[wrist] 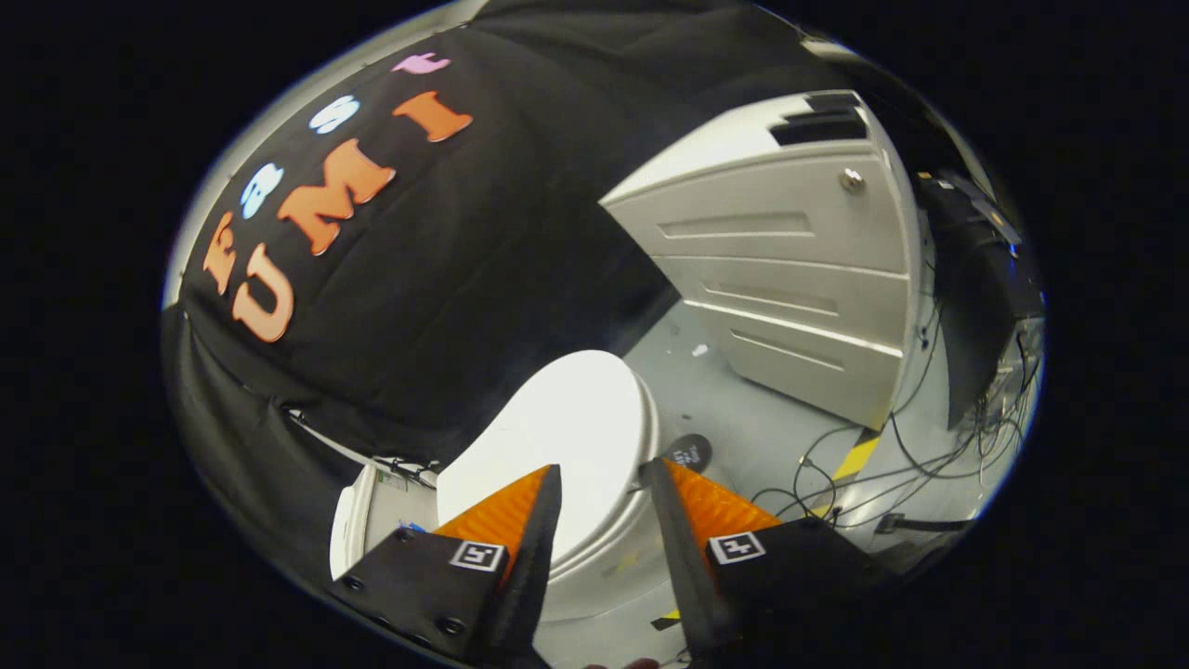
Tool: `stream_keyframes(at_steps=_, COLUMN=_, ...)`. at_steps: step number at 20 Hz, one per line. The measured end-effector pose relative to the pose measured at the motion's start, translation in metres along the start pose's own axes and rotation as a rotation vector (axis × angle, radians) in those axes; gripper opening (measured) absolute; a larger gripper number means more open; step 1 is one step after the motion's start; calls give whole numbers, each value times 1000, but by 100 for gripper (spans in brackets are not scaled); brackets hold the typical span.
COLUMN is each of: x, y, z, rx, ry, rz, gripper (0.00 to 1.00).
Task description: Open the toilet lid.
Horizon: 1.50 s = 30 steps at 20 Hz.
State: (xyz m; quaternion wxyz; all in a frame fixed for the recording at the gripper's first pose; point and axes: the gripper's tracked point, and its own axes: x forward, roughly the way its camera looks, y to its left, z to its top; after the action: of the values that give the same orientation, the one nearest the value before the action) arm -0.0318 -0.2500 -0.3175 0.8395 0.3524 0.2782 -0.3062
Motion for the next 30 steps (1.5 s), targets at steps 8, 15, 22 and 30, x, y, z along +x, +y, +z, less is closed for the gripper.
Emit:
stream_keyframes(at_steps=8, x=58, y=-59, z=-24, rx=235, ry=170, rz=-54, gripper=83)
stream_keyframes(at_steps=15, x=81, y=-61, z=-36, rx=240, ry=210, rz=-35, gripper=83)
stream_keyframes(at_steps=22, x=84, y=-55, z=-45, rx=209, ry=216, rz=17, gripper=45)
stream_keyframes(at_steps=30, x=77, y=-40, z=-33, rx=281, ry=119, rz=17, gripper=13)
